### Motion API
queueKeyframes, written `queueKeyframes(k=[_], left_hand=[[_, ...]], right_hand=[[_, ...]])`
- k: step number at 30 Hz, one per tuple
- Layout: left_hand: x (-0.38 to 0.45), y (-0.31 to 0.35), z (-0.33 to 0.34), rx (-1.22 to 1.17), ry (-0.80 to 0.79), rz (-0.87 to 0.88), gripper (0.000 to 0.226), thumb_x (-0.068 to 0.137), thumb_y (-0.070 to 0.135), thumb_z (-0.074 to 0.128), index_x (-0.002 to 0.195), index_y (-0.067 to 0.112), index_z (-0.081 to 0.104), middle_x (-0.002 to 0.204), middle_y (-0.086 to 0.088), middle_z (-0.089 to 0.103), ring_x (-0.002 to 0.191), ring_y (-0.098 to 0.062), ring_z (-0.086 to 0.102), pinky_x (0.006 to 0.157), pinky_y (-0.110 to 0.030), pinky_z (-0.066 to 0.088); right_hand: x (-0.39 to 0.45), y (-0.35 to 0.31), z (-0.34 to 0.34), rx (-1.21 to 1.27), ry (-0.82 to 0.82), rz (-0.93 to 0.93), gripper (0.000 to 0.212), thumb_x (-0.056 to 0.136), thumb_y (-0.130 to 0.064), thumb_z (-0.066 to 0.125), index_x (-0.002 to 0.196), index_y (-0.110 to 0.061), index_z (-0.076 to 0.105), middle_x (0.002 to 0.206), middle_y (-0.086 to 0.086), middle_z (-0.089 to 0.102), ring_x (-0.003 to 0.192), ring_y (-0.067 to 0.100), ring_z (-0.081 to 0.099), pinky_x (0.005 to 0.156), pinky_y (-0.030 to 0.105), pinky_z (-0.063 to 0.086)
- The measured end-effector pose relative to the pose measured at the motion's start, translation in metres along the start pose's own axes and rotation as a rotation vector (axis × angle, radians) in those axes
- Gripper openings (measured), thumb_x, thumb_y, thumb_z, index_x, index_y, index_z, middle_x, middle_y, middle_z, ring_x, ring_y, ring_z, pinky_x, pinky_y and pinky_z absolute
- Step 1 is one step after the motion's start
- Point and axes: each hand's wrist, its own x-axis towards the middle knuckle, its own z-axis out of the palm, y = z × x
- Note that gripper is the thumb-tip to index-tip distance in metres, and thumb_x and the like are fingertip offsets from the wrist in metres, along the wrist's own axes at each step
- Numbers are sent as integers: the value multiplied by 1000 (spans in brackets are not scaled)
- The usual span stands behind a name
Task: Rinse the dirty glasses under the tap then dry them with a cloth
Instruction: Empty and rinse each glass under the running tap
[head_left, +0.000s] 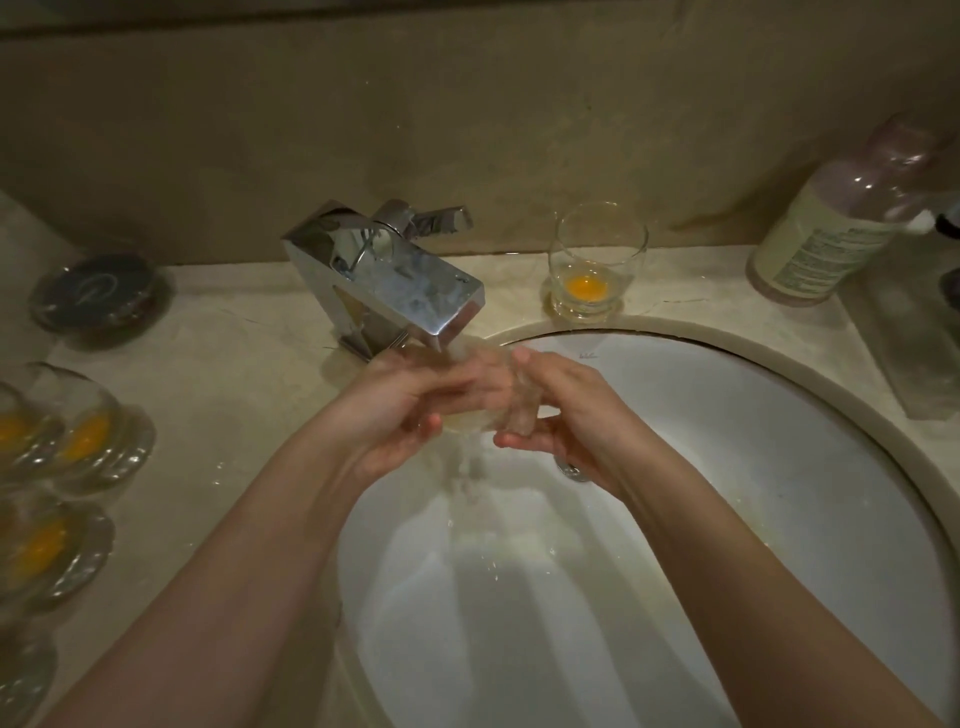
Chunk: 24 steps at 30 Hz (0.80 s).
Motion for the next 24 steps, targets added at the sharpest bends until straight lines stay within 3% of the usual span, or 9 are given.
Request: queueKeyframes(k=[2, 5, 9, 11, 13, 15, 19, 21, 24], left_hand=[[2, 1, -2, -91, -4, -59, 20, 77, 9, 62, 93, 14, 74, 89, -11, 76, 73, -20, 75, 31, -8, 34], [2, 2, -3, -174, -17, -118, 23, 82, 4, 57, 102, 8, 68, 87, -11, 76, 70, -19, 75, 30, -7, 35], [3, 3, 0, -165, -50, -87, 24, 79, 1, 59, 77, 13, 79, 88, -13, 75, 76, -20, 73, 30, -8, 37], [4, 4, 1, -163, -50, -83, 30, 85, -2, 56, 70, 12, 78, 85, -14, 74, 68, -20, 74, 30, -9, 38], [3, 5, 2, -176, -55, -98, 16, 76, 1, 60, 86, 3, 71, 88, -14, 75, 66, -19, 74, 31, -8, 39], [1, 5, 2, -181, -78, -100, 32, 69, 6, 60, 100, 1, 67, 90, -9, 76, 68, -16, 74, 32, -7, 39], [3, 0, 6, -219, -50, -77, 41, 74, 2, 58, 115, 3, 62, 81, -11, 75, 66, -18, 74, 31, -9, 39], [5, -2, 6, -226, -40, -83, 42, 69, 4, 60, 111, 2, 62, 83, -13, 75, 67, -19, 74, 32, -9, 40], [7, -3, 2, -251, -47, -145, 52, 68, 5, 61, 119, -8, 60, 113, -21, 70, 65, -17, 74, 34, -9, 43]], right_hand=[[2, 3, 1, -62, 39, -90, 17, 89, -14, 66, 106, -14, 65, 112, 20, 63, 99, 37, 64, 73, 38, 61], [2, 5, -3, -164, 31, -170, 26, 83, -10, 73, 106, -20, 66, 116, 11, 64, 111, 28, 63, 74, 36, 60], [1, -8, 0, -83, -69, 42, 28, 95, -36, 54, 106, -15, 69, 95, 17, 69, 72, 22, 70, 62, 26, 58], [4, -9, 0, -117, -53, 25, 21, 96, -29, 56, 103, -13, 68, 89, 20, 64, 61, 18, 66, 57, 24, 54], [5, -5, -3, -141, -44, -60, 20, 88, -18, 69, 107, -14, 65, 100, 16, 66, 76, 22, 69, 63, 28, 55], [3, -3, -7, -177, -52, -85, 39, 77, -19, 78, 114, -17, 64, 115, 14, 67, 93, 26, 70, 69, 31, 56], [-1, -11, -7, -102, -88, 90, 45, 82, -45, 64, 116, -16, 67, 108, 15, 69, 73, 21, 71, 64, 28, 58], [-1, -10, -5, -117, -79, 67, 31, 91, -32, 63, 115, -13, 66, 104, 18, 66, 75, 14, 69, 66, 29, 59], [-1, -3, -7, -171, -47, -6, 35, 81, -12, 75, 113, -13, 61, 115, 20, 63, 88, 24, 70, 75, 39, 61]])
